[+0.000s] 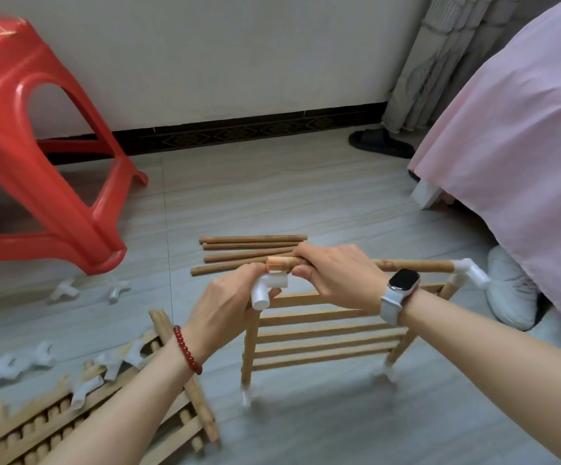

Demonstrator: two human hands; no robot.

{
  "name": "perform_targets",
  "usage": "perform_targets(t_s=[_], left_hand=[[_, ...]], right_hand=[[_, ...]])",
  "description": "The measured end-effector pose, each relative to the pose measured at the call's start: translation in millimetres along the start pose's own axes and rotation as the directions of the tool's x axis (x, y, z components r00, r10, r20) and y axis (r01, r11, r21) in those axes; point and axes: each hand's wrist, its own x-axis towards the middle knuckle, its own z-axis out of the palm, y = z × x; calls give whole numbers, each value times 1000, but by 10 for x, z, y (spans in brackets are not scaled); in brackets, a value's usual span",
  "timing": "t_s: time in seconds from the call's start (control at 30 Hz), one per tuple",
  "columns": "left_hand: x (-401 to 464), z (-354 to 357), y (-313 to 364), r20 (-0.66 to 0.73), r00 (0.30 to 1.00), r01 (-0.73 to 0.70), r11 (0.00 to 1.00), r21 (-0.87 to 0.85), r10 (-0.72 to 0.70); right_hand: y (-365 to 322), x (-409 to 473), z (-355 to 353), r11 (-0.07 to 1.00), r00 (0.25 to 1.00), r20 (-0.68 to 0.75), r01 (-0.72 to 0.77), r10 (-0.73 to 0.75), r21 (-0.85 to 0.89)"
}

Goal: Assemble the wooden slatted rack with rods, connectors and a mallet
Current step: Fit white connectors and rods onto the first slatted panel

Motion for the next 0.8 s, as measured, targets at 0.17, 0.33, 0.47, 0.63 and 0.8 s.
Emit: perform_targets(t_s=[0.17, 0.33, 0.47, 0.63, 0.8], left_hand=[[-19, -35, 135, 63, 997, 32, 999, 28, -34], [-142, -81, 162, 122, 979, -183, 970, 157, 165], [-206, -124, 250, 117, 956, -291, 919, 265, 269], [-176, -184, 402, 103, 979, -201, 921, 332, 177], [-260, -282, 505, 56, 998, -39, 966, 257, 25]], right_hand=[[22, -145, 124, 997, 1000, -11, -14, 15, 70], [-23, -270, 186, 992, 999, 15, 43, -45, 117], [-103, -358, 214, 994, 996, 28, 85, -87, 72], [-147, -515, 310, 996, 996, -57, 78, -75, 40], [-309, -510, 155, 997, 997, 36, 68, -68, 23]])
